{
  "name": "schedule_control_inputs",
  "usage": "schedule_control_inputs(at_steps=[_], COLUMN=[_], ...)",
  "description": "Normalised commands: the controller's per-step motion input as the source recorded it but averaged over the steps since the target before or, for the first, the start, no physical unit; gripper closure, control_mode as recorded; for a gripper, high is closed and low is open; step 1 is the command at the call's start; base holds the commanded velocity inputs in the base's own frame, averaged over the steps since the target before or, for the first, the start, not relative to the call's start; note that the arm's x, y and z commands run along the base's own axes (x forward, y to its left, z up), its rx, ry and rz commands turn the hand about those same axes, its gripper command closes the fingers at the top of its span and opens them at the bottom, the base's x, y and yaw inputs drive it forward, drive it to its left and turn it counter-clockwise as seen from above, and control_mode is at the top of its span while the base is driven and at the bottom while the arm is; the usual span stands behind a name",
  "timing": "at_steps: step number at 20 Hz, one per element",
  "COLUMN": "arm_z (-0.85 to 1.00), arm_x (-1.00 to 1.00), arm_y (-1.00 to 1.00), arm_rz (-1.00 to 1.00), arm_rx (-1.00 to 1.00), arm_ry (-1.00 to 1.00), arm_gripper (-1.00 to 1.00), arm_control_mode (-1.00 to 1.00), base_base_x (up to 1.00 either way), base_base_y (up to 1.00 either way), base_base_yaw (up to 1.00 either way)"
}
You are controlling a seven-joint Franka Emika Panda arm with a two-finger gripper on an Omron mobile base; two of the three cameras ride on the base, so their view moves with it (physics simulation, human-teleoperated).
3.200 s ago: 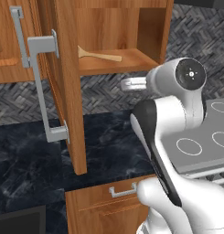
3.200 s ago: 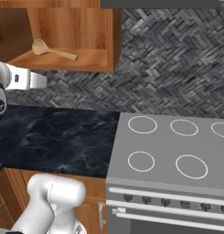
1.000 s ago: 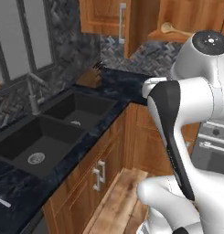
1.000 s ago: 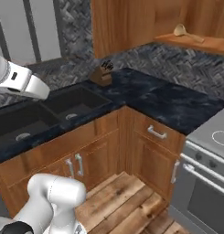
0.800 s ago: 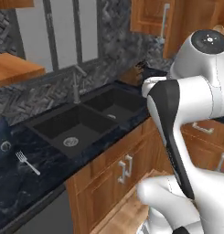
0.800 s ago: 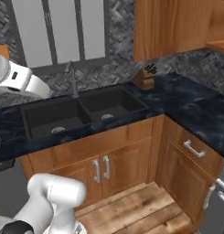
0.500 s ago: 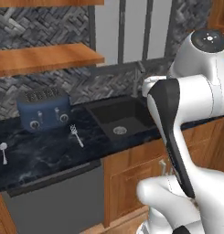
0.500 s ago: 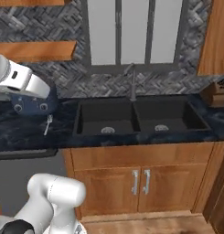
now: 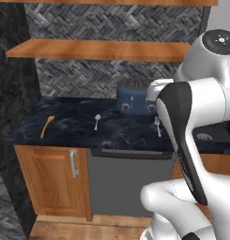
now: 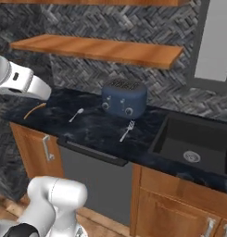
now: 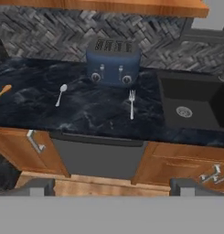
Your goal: Organize the utensils by type. Pick up the wooden spoons from the counter and place them in the open cabinet. Then pick up the metallic utensils from the counter and place them in the open drawer.
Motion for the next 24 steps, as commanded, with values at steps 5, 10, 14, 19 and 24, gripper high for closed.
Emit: schedule_control_inputs(at_steps=[5, 10, 14, 19, 24], arm_z=[0.0, 0.0, 0.0, 0.0, 0.0], arm_x=[0.0, 0.0, 0.0, 0.0, 0.0], arm_y=[0.0, 0.0, 0.0, 0.0, 0.0], arm_rz=[0.0, 0.0, 0.0, 0.0, 0.0], arm_rx=[0.0, 0.0, 0.0, 0.0, 0.0], arm_ry=[0.0, 0.0, 0.0, 0.0, 0.0], arm_gripper=[-1.0, -1.0, -1.0, -1.0, -1.0], arm_control_mode=[1.0, 1.0, 1.0, 1.0, 1.0], base_base_x=[0.21, 0.66, 0.75, 0.75, 0.07], base_base_y=[1.0, 0.94, 0.93, 0.56, -0.02], base_base_yaw=[0.16, 0.01, -0.14, -0.17, -0.12])
